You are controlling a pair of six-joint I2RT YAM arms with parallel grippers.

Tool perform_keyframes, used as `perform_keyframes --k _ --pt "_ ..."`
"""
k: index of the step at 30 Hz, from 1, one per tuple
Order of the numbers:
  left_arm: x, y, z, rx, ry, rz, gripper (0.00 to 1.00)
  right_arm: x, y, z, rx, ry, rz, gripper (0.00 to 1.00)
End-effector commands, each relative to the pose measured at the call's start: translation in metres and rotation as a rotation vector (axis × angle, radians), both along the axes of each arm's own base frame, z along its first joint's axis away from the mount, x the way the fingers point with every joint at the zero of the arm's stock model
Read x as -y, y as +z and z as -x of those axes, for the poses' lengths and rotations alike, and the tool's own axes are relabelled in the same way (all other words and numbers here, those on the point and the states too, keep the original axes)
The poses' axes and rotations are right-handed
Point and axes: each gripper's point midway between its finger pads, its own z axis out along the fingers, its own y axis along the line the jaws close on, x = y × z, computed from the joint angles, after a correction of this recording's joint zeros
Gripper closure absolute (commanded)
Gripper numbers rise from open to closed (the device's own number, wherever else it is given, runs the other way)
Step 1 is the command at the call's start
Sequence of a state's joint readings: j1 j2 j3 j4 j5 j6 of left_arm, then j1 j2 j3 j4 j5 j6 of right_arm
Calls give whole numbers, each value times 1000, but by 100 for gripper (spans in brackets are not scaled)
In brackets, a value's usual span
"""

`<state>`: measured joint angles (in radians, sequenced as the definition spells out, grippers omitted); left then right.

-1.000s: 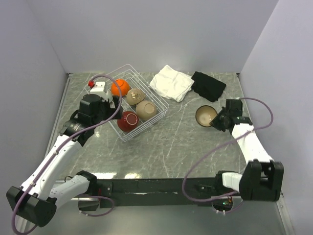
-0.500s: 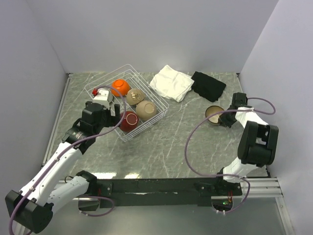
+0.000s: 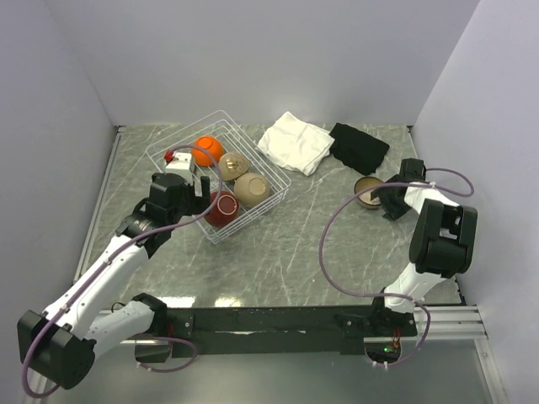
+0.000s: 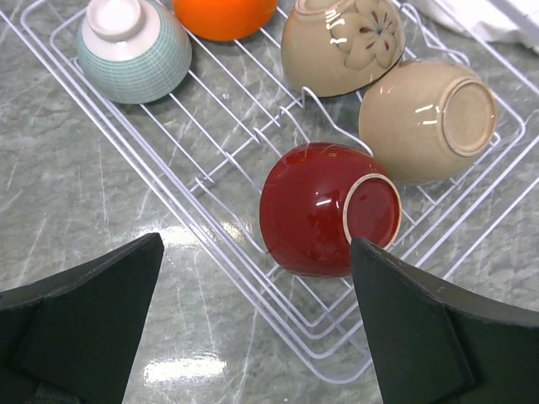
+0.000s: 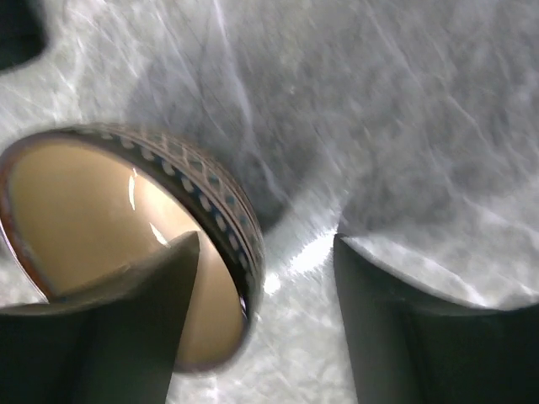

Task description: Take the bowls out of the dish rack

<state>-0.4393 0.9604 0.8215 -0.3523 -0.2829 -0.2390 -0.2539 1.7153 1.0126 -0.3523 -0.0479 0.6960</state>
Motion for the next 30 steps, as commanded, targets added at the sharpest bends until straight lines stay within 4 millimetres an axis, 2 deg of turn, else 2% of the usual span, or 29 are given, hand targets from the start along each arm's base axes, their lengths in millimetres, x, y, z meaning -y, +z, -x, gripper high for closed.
perform_keyframes --k 1,2,3,5,7,8,9,10,11,12,14,15,17,18,22,24,30 --pt "13 26 -17 57 -44 4 1 7 40 -6 137 -49 48 18" --pt "15 31 -20 65 -53 4 1 5 46 -6 152 -48 46 5" --pt "16 32 -22 64 -65 -10 1 6 57 -5 171 -56 53 0" --pt "22 33 -30 62 -86 -27 0 5 70 -2 198 -55 65 0" --pt "25 29 -38 50 -112 -62 1 9 91 4 240 -77 108 0" --pt "29 35 -41 59 -128 -66 1 7 94 8 250 -77 113 0" --pt "31 35 -44 59 -153 -89 0 2 111 9 310 -65 121 0" --pt "36 38 -50 56 -176 -98 1 -9 111 14 326 -34 101 0" --pt "42 37 -50 49 -212 -103 1 -16 120 13 365 -11 99 0" --pt "44 35 -52 38 -236 -127 0 -31 134 16 413 39 106 0" --pt "52 38 -60 35 -299 -173 1 -43 139 24 432 84 130 0" --pt "52 36 -63 32 -313 -201 1 -49 152 29 472 119 153 0" --pt "55 34 -72 25 -329 -232 1 -68 157 36 504 193 155 0" --pt "55 33 -76 25 -347 -272 1 -73 167 41 541 229 167 0" --pt "60 14 -96 -8 -408 -409 1 -103 182 56 627 383 154 0" --pt "61 9 -103 -11 -446 -477 1 -110 188 62 660 435 161 0" --pt "70 -23 -127 -62 -582 -640 1 -119 181 72 674 481 144 0"
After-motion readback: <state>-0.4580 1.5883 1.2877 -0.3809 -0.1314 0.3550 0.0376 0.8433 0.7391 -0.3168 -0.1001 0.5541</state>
